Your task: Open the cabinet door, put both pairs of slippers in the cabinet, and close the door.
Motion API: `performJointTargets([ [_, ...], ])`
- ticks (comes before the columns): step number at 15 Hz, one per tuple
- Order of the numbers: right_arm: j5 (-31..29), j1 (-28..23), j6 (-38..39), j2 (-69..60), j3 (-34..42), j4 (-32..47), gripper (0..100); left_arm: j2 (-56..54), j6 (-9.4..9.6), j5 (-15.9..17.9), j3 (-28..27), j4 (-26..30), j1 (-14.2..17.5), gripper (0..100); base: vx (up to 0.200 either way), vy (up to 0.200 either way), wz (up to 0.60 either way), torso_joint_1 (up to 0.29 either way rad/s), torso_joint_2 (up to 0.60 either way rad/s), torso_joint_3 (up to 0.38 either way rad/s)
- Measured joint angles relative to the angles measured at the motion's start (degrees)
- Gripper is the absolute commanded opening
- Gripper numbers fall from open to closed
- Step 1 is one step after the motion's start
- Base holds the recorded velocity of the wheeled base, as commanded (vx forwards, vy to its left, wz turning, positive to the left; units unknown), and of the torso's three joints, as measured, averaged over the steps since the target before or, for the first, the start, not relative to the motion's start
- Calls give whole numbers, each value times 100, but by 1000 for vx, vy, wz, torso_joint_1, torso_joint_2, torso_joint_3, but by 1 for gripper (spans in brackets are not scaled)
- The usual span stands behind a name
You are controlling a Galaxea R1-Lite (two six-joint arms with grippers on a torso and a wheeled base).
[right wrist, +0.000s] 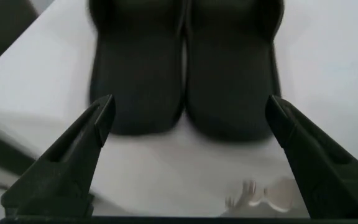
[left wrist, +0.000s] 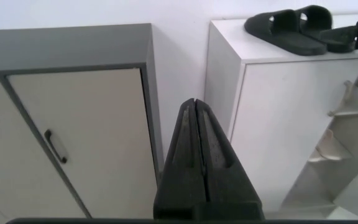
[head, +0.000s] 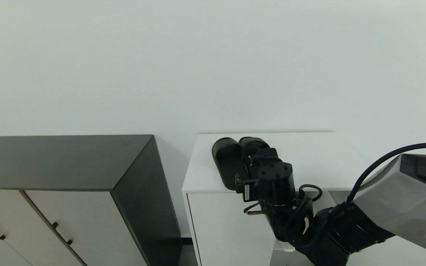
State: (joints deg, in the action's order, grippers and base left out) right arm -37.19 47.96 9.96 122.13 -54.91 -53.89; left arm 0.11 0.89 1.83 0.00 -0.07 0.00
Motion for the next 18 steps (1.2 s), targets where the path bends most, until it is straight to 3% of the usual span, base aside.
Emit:
performJointTargets([
  [2, 0, 13, -2, 0, -2, 2, 100, 0, 1, 0, 0, 0, 0, 0, 200, 0, 0, -2, 2, 2],
  [11, 30, 11, -9, -40, -49, 189, 100, 0, -10, 0, 0, 0, 0, 0, 0, 0, 0, 0, 0, 0],
  [18, 57, 0, 5, -40, -518, 670, 100, 0, -10, 2, 0, 0, 0, 0, 0, 0, 0, 0, 0, 0],
])
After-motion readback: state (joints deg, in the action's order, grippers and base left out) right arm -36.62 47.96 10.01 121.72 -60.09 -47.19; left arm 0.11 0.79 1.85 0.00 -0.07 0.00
